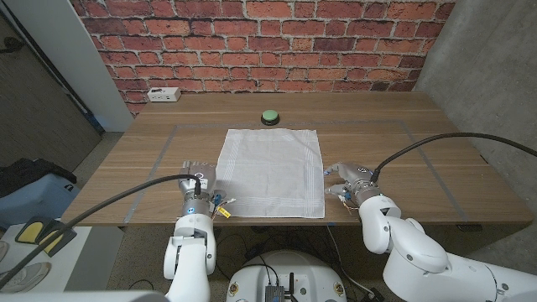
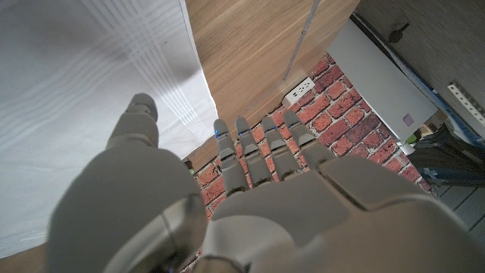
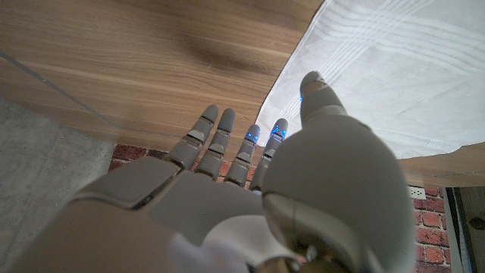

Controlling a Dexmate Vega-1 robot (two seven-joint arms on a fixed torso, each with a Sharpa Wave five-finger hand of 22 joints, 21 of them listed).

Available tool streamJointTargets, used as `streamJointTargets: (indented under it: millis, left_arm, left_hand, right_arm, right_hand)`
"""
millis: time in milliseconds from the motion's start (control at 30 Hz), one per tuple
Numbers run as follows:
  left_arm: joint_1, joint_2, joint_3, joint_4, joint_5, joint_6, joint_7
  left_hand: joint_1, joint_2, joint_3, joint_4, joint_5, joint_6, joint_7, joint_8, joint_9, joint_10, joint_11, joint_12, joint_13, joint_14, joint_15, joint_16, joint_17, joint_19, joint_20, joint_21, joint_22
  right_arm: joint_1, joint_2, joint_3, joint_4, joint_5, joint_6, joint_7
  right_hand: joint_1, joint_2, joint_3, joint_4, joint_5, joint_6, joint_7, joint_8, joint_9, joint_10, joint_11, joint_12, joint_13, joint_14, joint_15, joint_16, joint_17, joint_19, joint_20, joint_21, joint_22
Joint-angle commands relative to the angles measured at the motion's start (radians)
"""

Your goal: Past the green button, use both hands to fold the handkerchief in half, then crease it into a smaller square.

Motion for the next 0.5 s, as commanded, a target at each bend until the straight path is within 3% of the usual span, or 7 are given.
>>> streamJointTargets:
  millis: [33, 167, 333, 500]
  left_arm:
    - [0.017, -0.091, -0.077, -0.012, 0.105, -0.15, -0.158]
    - [0.01, -0.107, -0.091, -0.017, 0.113, -0.185, -0.213]
    - [0.005, -0.112, -0.1, -0.017, 0.113, -0.214, -0.249]
    - [0.004, -0.119, -0.106, -0.019, 0.13, -0.232, -0.291]
  left_hand:
    - [0.014, -0.005, -0.01, 0.0, 0.01, -0.002, -0.015, -0.002, 0.002, -0.018, 0.003, -0.005, 0.007, -0.028, -0.047, -0.008, 0.001, -0.013, 0.006, -0.007, 0.004]
    - [0.017, -0.01, -0.025, 0.002, 0.019, -0.035, -0.024, -0.012, 0.003, -0.056, 0.013, -0.017, 0.011, -0.059, -0.024, -0.011, 0.0, -0.032, 0.032, -0.015, 0.004]
    - [0.015, -0.021, -0.044, 0.004, 0.028, -0.04, -0.043, -0.009, 0.003, -0.082, 0.021, -0.022, 0.014, -0.093, -0.007, -0.015, -0.001, -0.042, 0.039, -0.02, 0.004]
    - [0.03, -0.02, -0.062, 0.002, 0.04, -0.04, -0.066, -0.006, 0.003, -0.122, 0.026, -0.031, 0.017, -0.14, 0.016, -0.019, -0.005, -0.056, 0.046, -0.027, 0.005]
  right_arm:
    - [0.0, 0.04, -0.015, 0.015, -0.175, -0.034, 0.234]
    - [-0.023, 0.07, -0.006, 0.034, -0.311, -0.034, 0.371]
    - [-0.04, 0.107, 0.002, 0.061, -0.464, -0.034, 0.542]
    - [-0.047, 0.128, -0.001, 0.078, -0.511, -0.034, 0.587]
  right_hand:
    - [0.015, 0.009, -0.009, 0.002, 0.003, -0.005, -0.005, 0.003, 0.008, -0.046, 0.01, -0.01, 0.014, -0.034, -0.062, -0.003, 0.016, -0.026, 0.008, -0.005, 0.006]
    - [0.025, 0.019, -0.011, 0.001, 0.001, -0.009, -0.005, 0.003, 0.012, -0.077, 0.01, -0.015, 0.021, -0.063, -0.049, -0.009, 0.023, -0.059, 0.012, -0.012, 0.007]
    - [0.04, 0.032, -0.018, 0.001, -0.007, -0.034, -0.005, -0.004, 0.016, -0.143, 0.01, -0.03, 0.035, -0.112, -0.033, -0.022, 0.035, -0.103, 0.019, -0.017, 0.01]
    - [0.037, 0.038, -0.033, 0.008, -0.016, -0.083, -0.004, -0.018, 0.022, -0.206, 0.01, -0.044, 0.048, -0.165, -0.02, -0.037, 0.045, -0.161, 0.031, -0.026, 0.014]
